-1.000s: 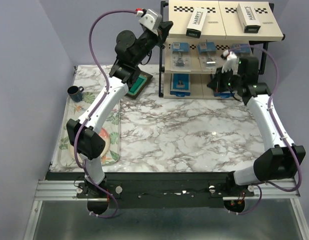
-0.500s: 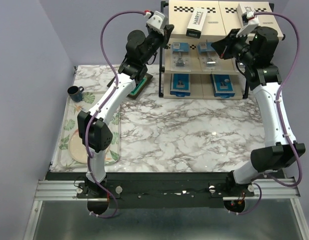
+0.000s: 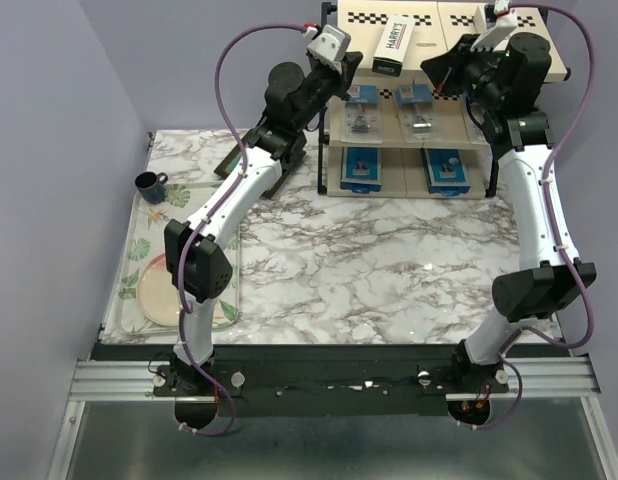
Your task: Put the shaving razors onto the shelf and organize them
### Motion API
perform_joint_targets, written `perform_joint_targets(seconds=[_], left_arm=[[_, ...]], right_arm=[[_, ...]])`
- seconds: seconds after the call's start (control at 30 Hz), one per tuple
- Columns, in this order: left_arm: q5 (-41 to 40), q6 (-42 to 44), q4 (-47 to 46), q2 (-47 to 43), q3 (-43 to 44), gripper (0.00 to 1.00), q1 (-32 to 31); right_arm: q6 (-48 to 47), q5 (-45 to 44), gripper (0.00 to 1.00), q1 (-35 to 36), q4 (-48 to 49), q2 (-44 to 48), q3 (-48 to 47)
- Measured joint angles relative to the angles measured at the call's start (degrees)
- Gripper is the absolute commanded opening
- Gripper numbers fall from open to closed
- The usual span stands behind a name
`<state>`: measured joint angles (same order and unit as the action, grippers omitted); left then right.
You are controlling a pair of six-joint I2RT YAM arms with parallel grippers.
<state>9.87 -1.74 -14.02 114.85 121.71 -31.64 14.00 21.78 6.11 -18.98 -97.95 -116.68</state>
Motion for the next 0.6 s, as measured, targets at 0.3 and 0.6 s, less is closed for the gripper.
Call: perform_joint_targets(seconds=[0.3, 0.6], left_arm=[[0.00, -0.04, 0.13, 1.70, 0.74, 0.00, -0.37], [0.00, -0.33, 0.00, 2.03, 1.77, 0.00, -1.16]], right_arm=[[0.09, -2.08, 0.08, 0.72, 1.55, -2.73, -4.59], [-2.12, -7.21, 0.14, 2.29, 3.23, -9.73, -9.11]])
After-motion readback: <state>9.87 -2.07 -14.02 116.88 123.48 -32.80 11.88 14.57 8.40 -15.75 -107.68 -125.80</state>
